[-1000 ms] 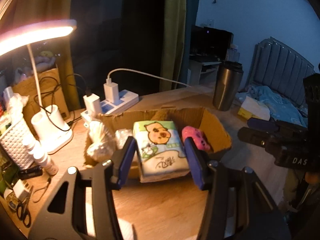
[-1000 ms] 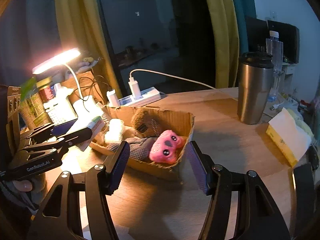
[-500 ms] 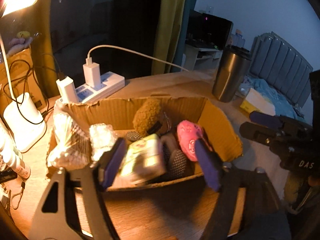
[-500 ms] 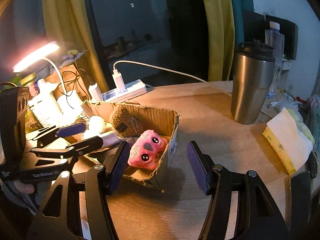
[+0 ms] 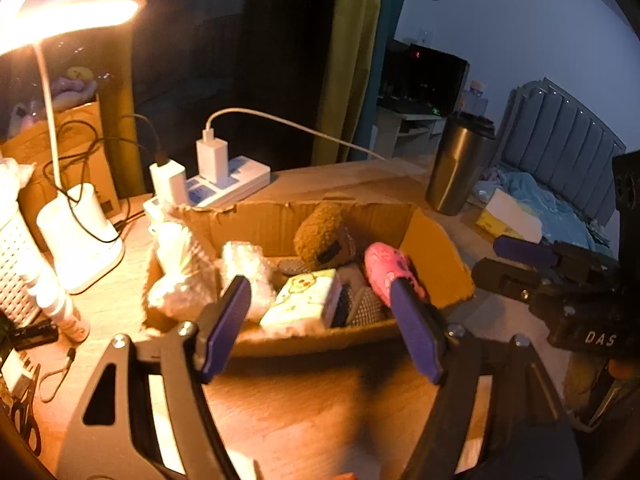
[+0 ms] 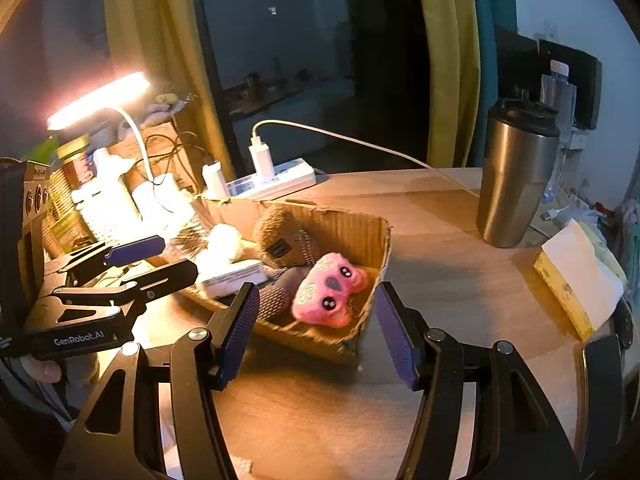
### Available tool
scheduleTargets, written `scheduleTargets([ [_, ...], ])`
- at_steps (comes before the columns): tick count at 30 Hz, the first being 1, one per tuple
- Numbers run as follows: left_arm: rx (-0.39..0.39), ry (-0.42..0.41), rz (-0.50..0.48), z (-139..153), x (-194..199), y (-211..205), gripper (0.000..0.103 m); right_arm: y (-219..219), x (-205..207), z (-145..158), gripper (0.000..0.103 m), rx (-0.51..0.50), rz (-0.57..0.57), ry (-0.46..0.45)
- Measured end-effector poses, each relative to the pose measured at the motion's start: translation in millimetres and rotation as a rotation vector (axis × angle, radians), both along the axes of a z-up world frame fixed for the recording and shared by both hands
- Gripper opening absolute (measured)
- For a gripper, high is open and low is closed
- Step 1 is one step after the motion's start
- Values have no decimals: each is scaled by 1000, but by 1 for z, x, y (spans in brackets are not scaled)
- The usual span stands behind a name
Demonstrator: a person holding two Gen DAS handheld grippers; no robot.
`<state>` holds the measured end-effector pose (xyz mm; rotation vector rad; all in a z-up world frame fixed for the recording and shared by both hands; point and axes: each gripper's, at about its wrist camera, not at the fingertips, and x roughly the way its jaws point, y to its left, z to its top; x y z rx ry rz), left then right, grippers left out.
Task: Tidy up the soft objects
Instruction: 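Lower the tissue pack into the box and open the left tool, then move both tools back to the white paper towels on the desk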
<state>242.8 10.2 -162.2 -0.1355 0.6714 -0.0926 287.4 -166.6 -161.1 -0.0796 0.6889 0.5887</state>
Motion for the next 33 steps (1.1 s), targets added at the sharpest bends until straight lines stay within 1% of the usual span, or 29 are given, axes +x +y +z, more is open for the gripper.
scheduleTargets([
  [12, 1, -43, 12, 12, -60, 9, 73, 7, -52, 7, 63, -10, 20, -33],
  [19, -3, -63, 19, 12, -95, 12, 73, 10, -81, 6, 63, -19, 27, -43],
  [27, -6, -82, 20, 10, -131, 15, 73, 14, -114, -5, 63, -34, 30, -33],
  [33, -11, -85, 19, 4, -155, 17, 73, 15, -134, -22, 63, -62, 27, -3],
])
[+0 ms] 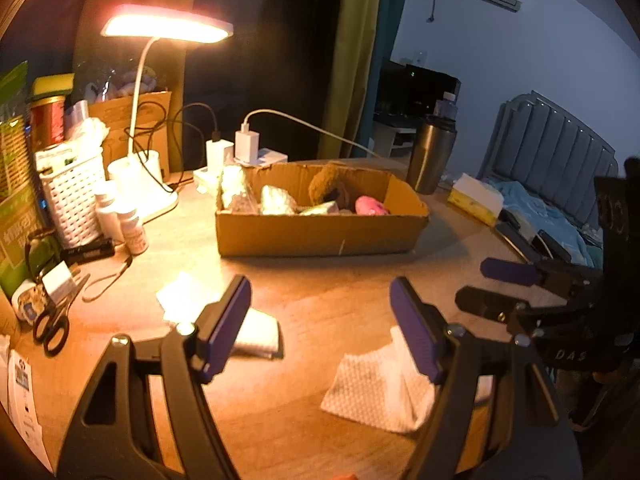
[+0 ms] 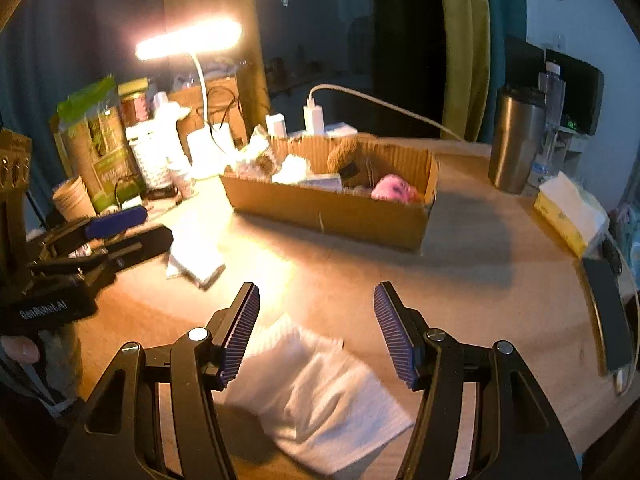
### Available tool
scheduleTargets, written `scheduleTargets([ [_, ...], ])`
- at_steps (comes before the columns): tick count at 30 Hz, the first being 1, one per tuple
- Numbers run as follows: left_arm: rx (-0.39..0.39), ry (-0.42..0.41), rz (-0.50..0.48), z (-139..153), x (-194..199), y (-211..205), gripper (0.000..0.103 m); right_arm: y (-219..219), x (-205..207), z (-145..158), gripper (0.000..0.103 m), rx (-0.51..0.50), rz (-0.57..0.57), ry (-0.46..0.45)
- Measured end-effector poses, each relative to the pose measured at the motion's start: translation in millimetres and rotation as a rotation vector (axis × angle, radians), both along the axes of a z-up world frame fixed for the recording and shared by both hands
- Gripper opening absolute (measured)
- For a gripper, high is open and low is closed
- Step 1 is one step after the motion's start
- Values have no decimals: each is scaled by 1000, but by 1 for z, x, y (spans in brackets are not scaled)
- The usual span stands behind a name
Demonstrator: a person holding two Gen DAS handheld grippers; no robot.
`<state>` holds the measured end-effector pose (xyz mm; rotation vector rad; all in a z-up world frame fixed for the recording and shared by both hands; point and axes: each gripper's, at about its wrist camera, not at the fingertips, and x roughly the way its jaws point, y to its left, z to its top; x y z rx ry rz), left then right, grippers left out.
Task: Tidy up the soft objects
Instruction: 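Move both tools back to the white paper towels on the desk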
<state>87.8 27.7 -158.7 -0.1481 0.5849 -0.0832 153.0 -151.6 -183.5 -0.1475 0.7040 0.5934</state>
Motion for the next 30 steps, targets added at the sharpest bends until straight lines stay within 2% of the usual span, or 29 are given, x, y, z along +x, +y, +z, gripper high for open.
scheduleTargets([
  [7, -8, -6, 8, -3, -21, 5, 73, -4, -15, -17, 63, -32, -11, 39],
  [13, -9, 14, 7, -13, -28, 4, 73, -4, -23, -42, 64, -67, -10, 111],
  [19, -15, 61, 5, -30, -30, 4, 73, 6, -25, -64, 81, -47, 40, 236],
  [30, -23, 99, 17, -42, -22, 11, 73, 30, 2, -66, 84, -60, -4, 217],
])
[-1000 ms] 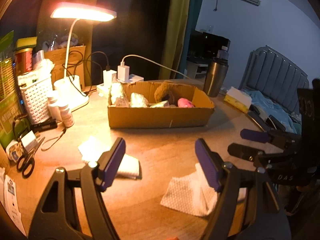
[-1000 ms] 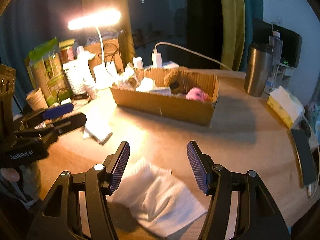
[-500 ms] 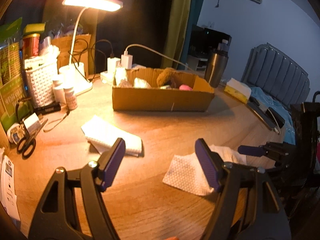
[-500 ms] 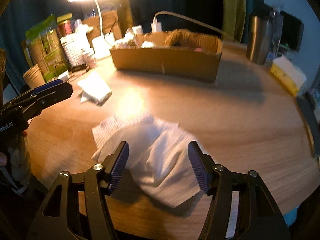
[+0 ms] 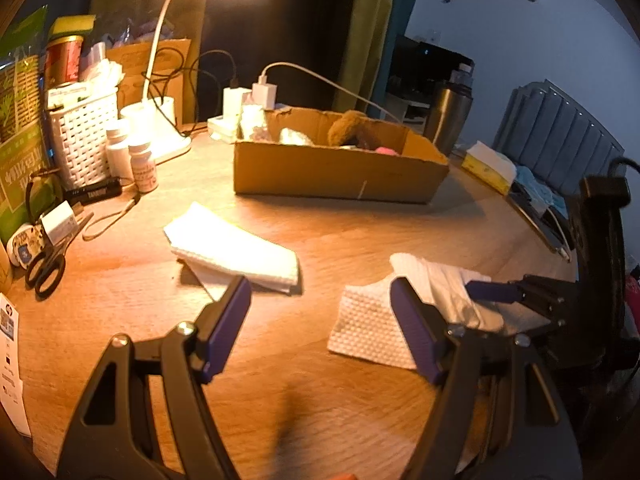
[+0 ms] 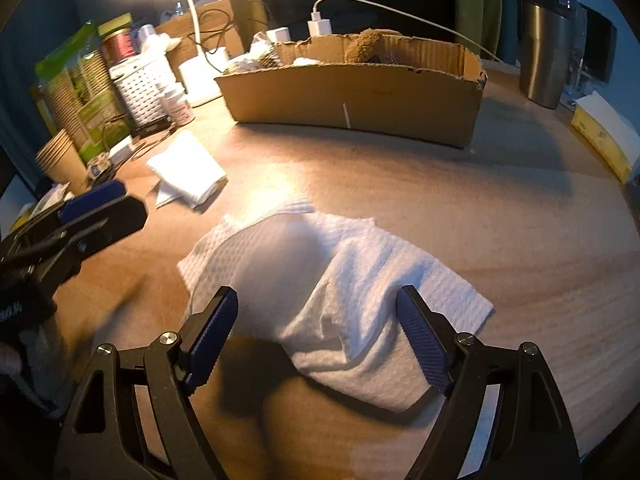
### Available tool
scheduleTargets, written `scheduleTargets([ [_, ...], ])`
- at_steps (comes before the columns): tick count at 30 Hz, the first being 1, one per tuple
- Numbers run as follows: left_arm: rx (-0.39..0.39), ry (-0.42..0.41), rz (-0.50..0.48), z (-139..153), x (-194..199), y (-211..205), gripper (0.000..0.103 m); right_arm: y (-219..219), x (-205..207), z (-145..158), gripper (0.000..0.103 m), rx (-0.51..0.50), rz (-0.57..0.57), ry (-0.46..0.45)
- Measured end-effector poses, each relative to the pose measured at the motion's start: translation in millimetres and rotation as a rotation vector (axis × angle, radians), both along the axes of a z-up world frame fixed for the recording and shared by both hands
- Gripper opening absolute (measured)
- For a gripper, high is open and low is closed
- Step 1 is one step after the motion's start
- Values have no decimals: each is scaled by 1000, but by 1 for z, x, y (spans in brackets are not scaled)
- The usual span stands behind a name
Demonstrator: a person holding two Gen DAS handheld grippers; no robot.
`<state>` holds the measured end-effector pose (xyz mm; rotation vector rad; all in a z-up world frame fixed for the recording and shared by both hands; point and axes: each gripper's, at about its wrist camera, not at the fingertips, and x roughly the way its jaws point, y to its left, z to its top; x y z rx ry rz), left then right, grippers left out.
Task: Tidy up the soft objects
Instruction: 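Move both tools back to the white paper towels on the desk, then pinch a white paper towel with the right tool while the left tool pinches another towel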
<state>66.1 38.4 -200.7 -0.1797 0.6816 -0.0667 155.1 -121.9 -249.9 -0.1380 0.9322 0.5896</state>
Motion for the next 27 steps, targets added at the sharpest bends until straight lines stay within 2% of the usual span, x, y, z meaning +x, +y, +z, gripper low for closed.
scheduleTargets([
  [3, 0, 14, 13, -2, 6, 6, 73, 7, 10, -1, 84, -25, -14, -16],
  [7, 11, 35, 29, -5, 16, 14, 73, 22, 18, -6, 84, -136, -12, -86],
  [19, 74, 115, 112, -13, 63, 36, 74, 10, 47, -5, 84, -138, -7, -95],
  [24, 96, 192, 129, -30, 84, 43, 74, -7, 59, -4, 76, -133, -28, -100],
  [27, 137, 223, 127, -38, 91, 42, 81, -13, 63, -2, 68, -129, -31, -106],
])
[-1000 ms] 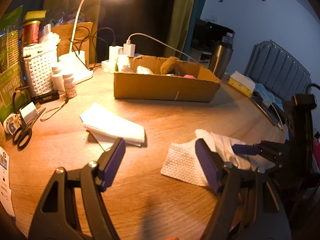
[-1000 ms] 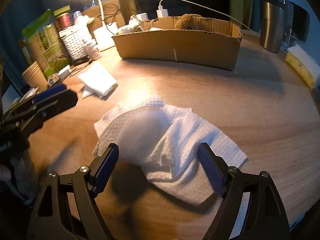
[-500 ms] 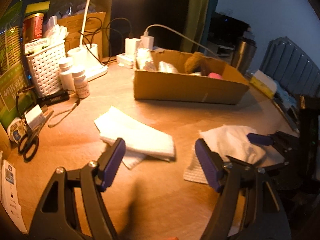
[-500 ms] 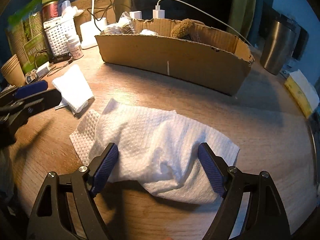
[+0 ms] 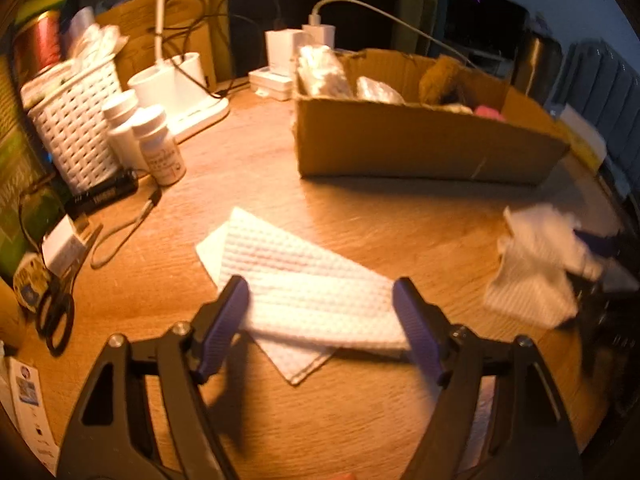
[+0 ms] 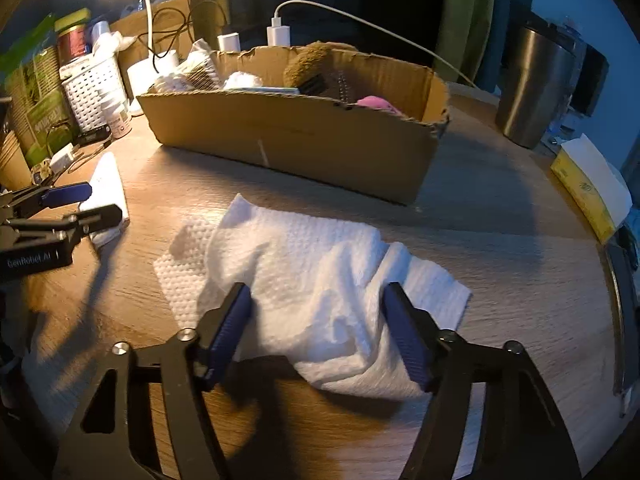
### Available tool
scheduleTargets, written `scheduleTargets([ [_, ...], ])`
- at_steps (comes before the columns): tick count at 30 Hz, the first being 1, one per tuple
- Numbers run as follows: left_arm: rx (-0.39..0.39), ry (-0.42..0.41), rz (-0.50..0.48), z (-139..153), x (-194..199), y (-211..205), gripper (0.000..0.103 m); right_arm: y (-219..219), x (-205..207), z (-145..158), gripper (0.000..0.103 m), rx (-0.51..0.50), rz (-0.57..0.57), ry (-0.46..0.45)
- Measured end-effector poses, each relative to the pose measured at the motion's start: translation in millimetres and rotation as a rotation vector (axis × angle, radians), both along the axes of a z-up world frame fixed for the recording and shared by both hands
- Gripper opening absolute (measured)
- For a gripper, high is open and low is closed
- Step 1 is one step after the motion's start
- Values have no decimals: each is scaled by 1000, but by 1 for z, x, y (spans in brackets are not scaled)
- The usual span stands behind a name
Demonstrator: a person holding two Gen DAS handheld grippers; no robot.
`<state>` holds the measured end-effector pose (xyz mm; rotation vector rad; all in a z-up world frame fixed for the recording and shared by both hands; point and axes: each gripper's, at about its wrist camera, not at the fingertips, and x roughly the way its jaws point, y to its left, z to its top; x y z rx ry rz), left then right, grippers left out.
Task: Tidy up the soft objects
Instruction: 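Pinch a white paper towel with the right tool while the left tool pinches another towel, then carry the towel into the box with the right tool while the left tool carries its towel there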
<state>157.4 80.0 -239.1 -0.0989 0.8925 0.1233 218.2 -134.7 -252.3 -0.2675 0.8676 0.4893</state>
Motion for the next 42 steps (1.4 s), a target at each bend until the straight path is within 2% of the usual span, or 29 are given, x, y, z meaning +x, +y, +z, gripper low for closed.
scheduleTargets([
  [3, 56, 22, -29, -4, 3, -10, 82, -5, 3, 2, 55, 3, -6, -5],
  [4, 78, 25, -37, -5, 3, -13, 82, -8, 4, 2, 47, 5, -12, -7],
  [5, 76, 25, -37, -5, 3, -13, 81, -11, 5, 3, 39, 7, -19, -9],
  [6, 71, 24, -36, -5, 3, -13, 81, -15, 6, 4, 35, 11, -23, -8],
  [8, 69, 23, -38, -5, 2, -13, 74, -22, 7, 5, 23, 20, -30, -1],
  [10, 66, 19, -43, -5, 1, -14, 58, -27, 7, 5, 18, 33, -30, 6],
  [11, 69, 13, -42, -4, 0, -15, 55, -31, 7, 6, 17, 44, -31, 13],
  [14, 66, 0, -39, -2, -3, -17, 45, -38, 5, 7, 17, 88, -30, 34],
  [16, 39, -12, -36, 0, -6, -18, 35, -43, 3, 10, 16, 127, -25, 48],
  [21, -20, -42, -57, 4, -14, -27, 26, -51, -5, 24, 16, 189, -11, 28],
  [27, -48, -86, -93, 17, -23, -44, 25, -58, -9, 40, 16, 218, -5, -9],
  [42, -50, -224, -178, 79, -18, -82, 25, -78, -6, 85, 16, 278, -14, -119],
])
